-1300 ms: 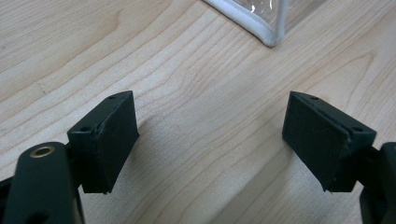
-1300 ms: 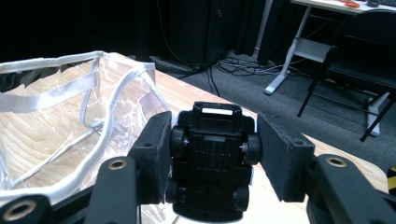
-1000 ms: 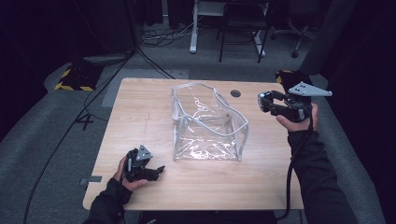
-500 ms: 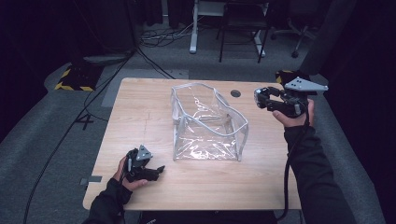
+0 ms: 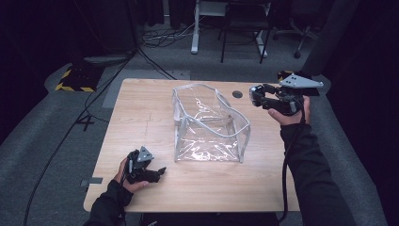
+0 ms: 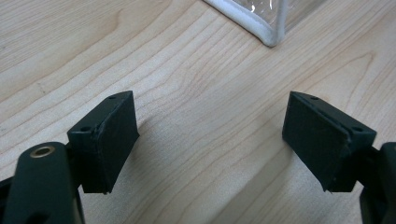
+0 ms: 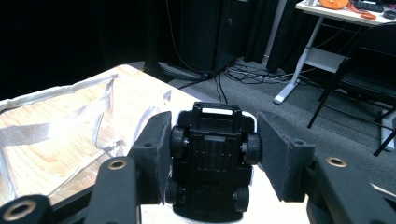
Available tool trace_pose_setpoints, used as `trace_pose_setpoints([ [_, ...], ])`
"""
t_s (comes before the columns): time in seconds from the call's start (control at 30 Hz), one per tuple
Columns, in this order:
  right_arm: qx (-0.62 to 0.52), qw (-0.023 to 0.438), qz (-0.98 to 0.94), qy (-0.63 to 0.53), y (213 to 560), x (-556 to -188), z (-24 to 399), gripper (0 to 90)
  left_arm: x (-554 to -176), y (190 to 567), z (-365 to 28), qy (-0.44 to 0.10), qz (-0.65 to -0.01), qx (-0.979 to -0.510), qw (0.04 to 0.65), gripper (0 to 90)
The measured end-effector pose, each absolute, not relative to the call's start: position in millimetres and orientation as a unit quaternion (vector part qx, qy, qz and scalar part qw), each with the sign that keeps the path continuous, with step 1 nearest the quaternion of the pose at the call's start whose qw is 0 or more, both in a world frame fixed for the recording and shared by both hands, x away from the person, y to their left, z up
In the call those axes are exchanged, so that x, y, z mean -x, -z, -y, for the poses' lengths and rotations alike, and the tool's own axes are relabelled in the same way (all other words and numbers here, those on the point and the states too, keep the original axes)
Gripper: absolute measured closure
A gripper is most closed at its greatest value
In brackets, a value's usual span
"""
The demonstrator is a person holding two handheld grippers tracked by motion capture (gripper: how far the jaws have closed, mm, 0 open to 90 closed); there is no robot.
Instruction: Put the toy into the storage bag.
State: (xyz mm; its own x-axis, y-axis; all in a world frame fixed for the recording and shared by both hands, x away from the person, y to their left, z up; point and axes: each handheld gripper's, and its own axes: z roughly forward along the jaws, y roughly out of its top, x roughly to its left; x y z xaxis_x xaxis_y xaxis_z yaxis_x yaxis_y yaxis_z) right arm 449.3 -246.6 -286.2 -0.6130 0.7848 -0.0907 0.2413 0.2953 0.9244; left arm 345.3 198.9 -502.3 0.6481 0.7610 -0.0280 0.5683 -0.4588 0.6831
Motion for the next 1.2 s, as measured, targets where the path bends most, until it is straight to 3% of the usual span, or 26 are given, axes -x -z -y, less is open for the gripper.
trace_pose_setpoints([
  [1.2,-0.28,0.238,-0.789,-0.492,291.2,-442.3,181.5,47.7,-345.1,502.2,-199.4,-0.144,-0.393,-0.843,0.339,18.5],
])
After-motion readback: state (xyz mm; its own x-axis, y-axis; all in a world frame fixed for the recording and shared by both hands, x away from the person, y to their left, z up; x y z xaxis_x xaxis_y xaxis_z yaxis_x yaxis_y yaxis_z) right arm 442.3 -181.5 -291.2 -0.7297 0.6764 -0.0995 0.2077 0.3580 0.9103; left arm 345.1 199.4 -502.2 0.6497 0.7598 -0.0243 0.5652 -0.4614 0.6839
